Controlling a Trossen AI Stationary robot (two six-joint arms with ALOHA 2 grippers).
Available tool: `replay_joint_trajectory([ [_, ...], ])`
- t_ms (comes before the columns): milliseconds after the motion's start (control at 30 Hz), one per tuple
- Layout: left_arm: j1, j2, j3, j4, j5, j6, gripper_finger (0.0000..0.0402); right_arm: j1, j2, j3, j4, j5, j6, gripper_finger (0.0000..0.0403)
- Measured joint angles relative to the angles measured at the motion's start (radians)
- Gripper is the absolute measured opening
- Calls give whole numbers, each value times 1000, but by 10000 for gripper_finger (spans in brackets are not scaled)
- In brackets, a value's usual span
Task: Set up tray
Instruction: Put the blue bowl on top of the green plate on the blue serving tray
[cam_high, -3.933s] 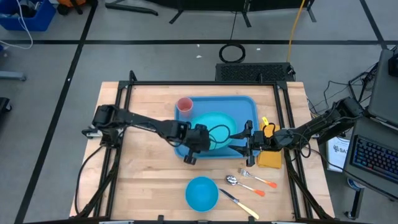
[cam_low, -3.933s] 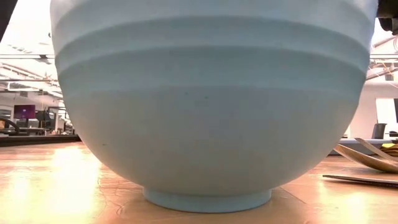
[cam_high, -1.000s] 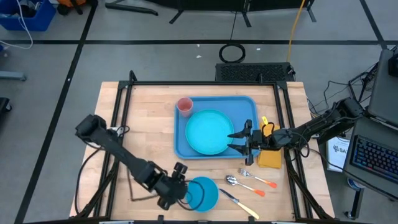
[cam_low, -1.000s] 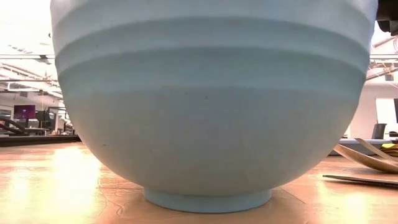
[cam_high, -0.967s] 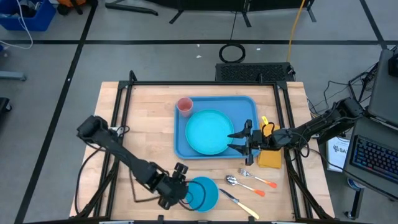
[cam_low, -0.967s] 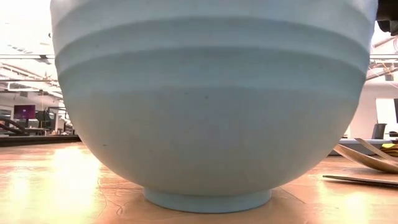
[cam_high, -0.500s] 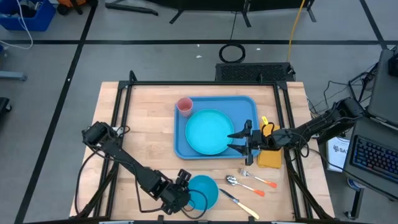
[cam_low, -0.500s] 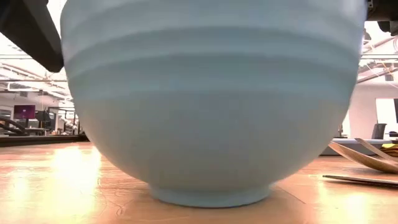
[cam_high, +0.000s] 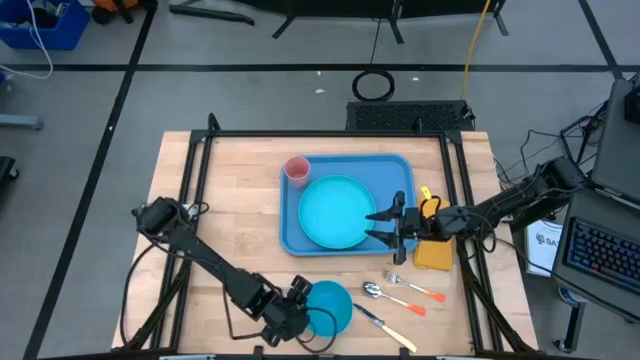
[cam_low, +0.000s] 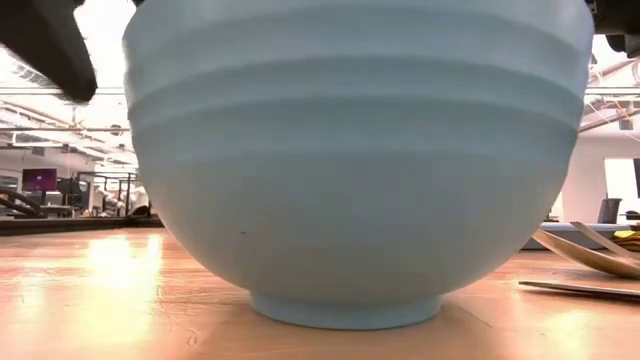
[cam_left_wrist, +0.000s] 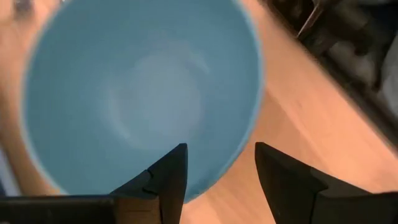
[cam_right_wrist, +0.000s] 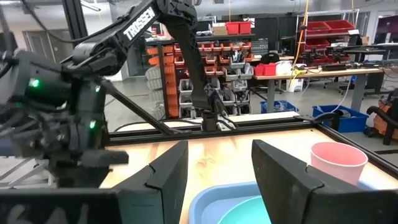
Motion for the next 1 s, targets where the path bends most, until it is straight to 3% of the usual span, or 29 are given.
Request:
replay_joint_trajectory([
  [167,11,16,-1,13,11,-1,148,-2,0,0,-8,-1,7,166],
  [367,10,-9,0,5,10,0,21,-2,0,0,-8,-2,7,166],
  [533,12,-43,1,-35,-22,8,9,-2,0,0,-7,-2,7,166],
  [700,49,-144,1,-120,-146,57,8,-2,0,0,-8,-2,7,166],
  [867,170,-248,1,-118,-149,134,8,-2,0,0,-6,-2,7,166],
  [1000,316,-290,1,-113,-78,171,8,-2,0,0,-7,-2,7,166],
])
